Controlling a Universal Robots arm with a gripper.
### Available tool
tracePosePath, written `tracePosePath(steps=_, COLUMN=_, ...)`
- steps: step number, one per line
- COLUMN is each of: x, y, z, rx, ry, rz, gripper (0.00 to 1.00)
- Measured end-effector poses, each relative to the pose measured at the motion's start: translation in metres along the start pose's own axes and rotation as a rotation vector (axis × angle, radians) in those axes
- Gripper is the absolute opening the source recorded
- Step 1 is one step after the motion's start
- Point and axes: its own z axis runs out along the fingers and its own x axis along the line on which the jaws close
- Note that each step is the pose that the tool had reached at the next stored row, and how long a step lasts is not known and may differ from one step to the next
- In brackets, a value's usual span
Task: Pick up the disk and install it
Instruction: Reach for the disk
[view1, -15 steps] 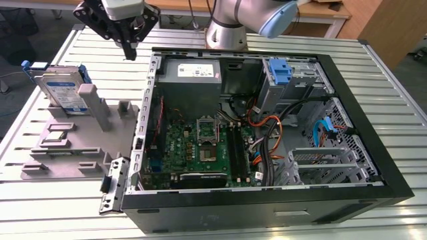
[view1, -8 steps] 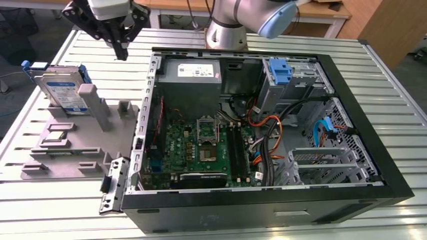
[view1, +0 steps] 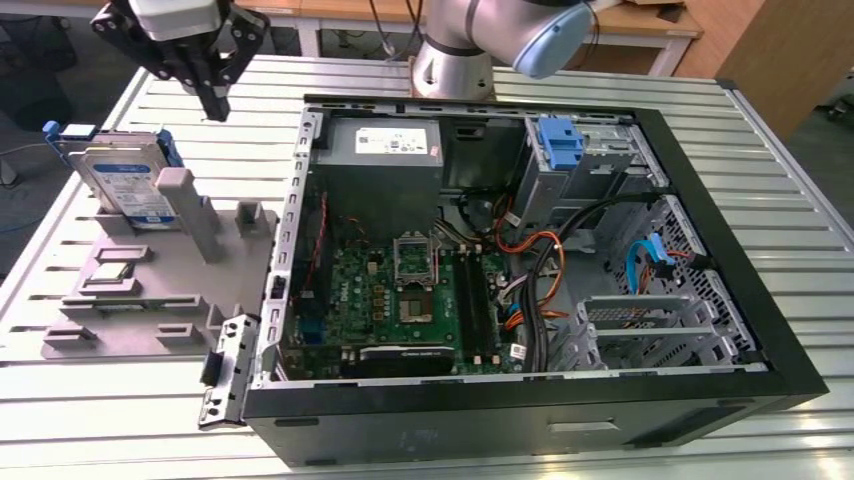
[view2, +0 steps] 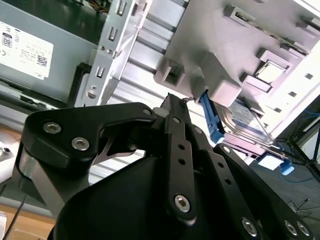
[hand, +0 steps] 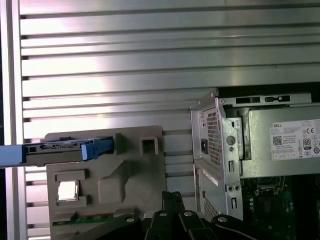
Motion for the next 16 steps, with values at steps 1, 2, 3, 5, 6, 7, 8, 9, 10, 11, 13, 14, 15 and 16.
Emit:
tracePosePath(steps=1, x=0.0033, y=-0.0003, z=0.0002, rx=0.0000, ry=0.0000, rz=0.000, gripper=0.11)
tracePosePath(steps=2, x=0.0064, y=-0.0005, z=0.0003, rx=0.0000, ry=-0.0001, rz=0.000, gripper=0.11)
tracePosePath(steps=3, x=0.0093, y=-0.0007, z=0.0004, rx=0.0000, ry=0.0000, rz=0.000, gripper=0.11)
tracePosePath(steps=5, x=0.0153, y=-0.0011, z=0.0007, rx=0.0000, ry=-0.0001, rz=0.000, gripper=0.11)
tracePosePath(steps=6, x=0.0182, y=-0.0013, z=0.0008, rx=0.0000, ry=0.0000, rz=0.000, gripper=0.11)
tracePosePath(steps=7, x=0.0208, y=-0.0016, z=0.0009, rx=0.0000, ry=0.0000, rz=0.000, gripper=0.11)
tracePosePath(steps=8, x=0.0232, y=-0.0017, z=0.0012, rx=0.0000, ry=0.0000, rz=0.000, gripper=0.11)
tracePosePath(steps=9, x=0.0253, y=-0.0019, z=0.0013, rx=0.0000, ry=0.0000, rz=0.000, gripper=0.11)
tracePosePath(steps=10, x=0.0273, y=-0.0020, z=0.0015, rx=0.0000, ry=0.0000, rz=0.000, gripper=0.11)
tracePosePath(steps=11, x=0.0294, y=-0.0021, z=0.0016, rx=0.0000, ry=0.0000, rz=0.000, gripper=0.11)
tracePosePath(steps=13, x=0.0337, y=-0.0024, z=0.0020, rx=0.0000, ry=0.0000, rz=0.000, gripper=0.11)
tracePosePath(steps=14, x=0.0361, y=-0.0024, z=0.0021, rx=0.0000, ry=0.0001, rz=0.000, gripper=0.11)
tracePosePath(steps=15, x=0.0387, y=-0.0025, z=0.0023, rx=0.0001, ry=0.0001, rz=0.000, gripper=0.11)
tracePosePath(steps=16, x=0.0411, y=-0.0025, z=0.0026, rx=0.0001, ry=0.0001, rz=0.000, gripper=0.11)
